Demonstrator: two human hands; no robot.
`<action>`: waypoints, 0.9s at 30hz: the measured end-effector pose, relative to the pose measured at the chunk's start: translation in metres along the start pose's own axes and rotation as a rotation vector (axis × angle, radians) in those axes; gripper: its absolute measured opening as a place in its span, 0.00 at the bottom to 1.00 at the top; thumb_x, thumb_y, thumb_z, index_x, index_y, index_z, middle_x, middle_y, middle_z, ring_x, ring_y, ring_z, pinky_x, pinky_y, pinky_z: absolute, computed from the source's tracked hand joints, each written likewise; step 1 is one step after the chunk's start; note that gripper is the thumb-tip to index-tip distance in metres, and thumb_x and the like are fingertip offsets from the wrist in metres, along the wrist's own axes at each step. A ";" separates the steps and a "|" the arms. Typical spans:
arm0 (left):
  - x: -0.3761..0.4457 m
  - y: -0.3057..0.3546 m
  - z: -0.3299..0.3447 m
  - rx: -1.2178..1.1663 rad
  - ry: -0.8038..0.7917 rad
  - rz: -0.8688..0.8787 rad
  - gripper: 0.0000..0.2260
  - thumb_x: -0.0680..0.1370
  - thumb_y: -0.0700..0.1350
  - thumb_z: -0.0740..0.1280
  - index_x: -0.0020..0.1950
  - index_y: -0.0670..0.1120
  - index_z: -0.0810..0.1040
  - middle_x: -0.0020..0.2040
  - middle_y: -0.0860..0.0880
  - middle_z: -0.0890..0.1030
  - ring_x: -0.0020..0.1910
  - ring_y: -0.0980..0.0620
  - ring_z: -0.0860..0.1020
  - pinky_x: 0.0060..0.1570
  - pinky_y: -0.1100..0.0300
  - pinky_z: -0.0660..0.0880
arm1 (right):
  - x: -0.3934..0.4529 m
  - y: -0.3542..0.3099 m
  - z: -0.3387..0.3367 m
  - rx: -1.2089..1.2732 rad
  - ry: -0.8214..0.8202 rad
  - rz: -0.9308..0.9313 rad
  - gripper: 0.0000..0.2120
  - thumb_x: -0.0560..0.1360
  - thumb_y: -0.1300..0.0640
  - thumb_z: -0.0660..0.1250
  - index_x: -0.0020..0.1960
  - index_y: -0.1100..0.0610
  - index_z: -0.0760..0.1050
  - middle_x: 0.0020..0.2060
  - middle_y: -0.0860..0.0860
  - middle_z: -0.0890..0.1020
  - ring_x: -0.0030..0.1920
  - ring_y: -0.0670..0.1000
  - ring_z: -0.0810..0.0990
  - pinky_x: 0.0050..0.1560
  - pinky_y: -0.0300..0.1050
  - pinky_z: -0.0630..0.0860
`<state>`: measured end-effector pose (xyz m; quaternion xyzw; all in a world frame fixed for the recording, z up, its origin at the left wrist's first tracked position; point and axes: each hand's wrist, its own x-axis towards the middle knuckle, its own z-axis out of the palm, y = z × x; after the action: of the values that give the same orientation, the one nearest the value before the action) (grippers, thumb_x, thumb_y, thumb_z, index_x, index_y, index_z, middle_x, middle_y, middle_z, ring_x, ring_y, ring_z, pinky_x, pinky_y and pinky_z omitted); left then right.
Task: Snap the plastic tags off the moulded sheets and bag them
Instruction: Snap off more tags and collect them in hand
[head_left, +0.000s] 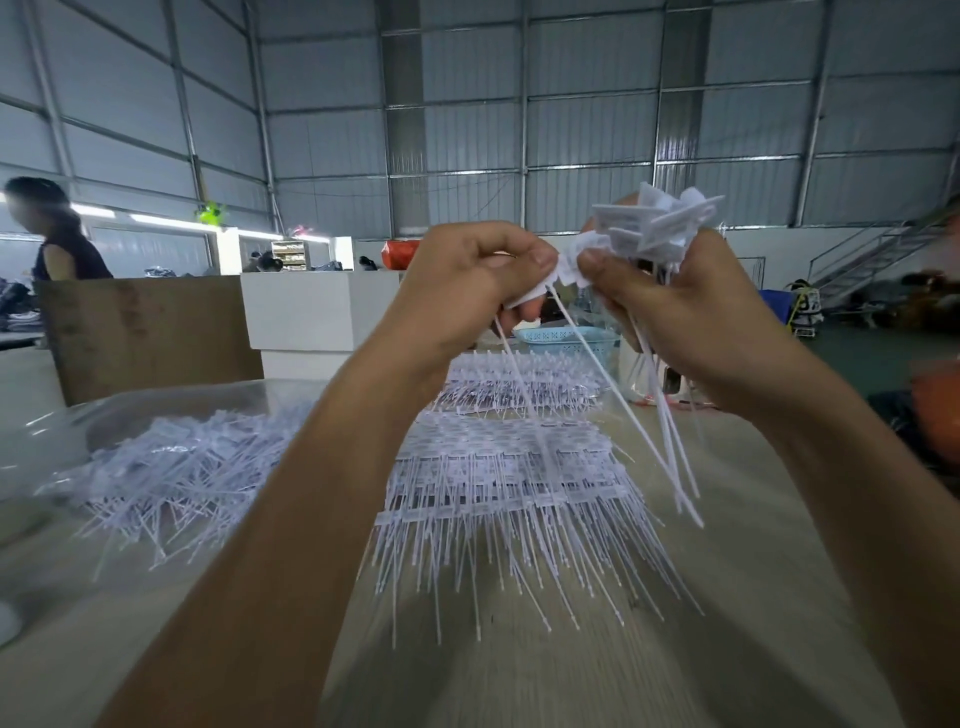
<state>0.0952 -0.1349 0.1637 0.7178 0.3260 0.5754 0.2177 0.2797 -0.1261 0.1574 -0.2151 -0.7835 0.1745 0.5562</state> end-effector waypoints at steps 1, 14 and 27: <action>0.001 0.000 -0.001 -0.076 -0.015 -0.038 0.04 0.79 0.39 0.69 0.45 0.44 0.83 0.28 0.48 0.78 0.26 0.51 0.71 0.28 0.63 0.69 | 0.000 -0.002 0.001 0.009 -0.001 -0.017 0.07 0.81 0.56 0.66 0.52 0.44 0.73 0.31 0.33 0.79 0.33 0.33 0.76 0.33 0.27 0.71; 0.003 -0.002 -0.009 -0.195 -0.010 -0.136 0.04 0.78 0.38 0.67 0.48 0.42 0.82 0.26 0.49 0.76 0.23 0.55 0.68 0.26 0.63 0.66 | 0.002 -0.002 0.016 -0.210 0.111 -0.132 0.07 0.81 0.55 0.67 0.48 0.43 0.72 0.41 0.38 0.81 0.41 0.39 0.80 0.42 0.41 0.81; 0.005 -0.011 0.011 0.687 0.182 -0.007 0.09 0.76 0.38 0.68 0.43 0.53 0.77 0.39 0.52 0.82 0.39 0.50 0.81 0.37 0.56 0.78 | -0.005 0.024 0.043 -0.703 0.204 -0.130 0.15 0.74 0.67 0.65 0.59 0.58 0.69 0.42 0.55 0.80 0.40 0.58 0.76 0.38 0.53 0.74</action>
<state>0.1038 -0.1231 0.1575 0.6938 0.5210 0.4930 -0.0643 0.2443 -0.1099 0.1273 -0.3591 -0.7483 -0.1634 0.5333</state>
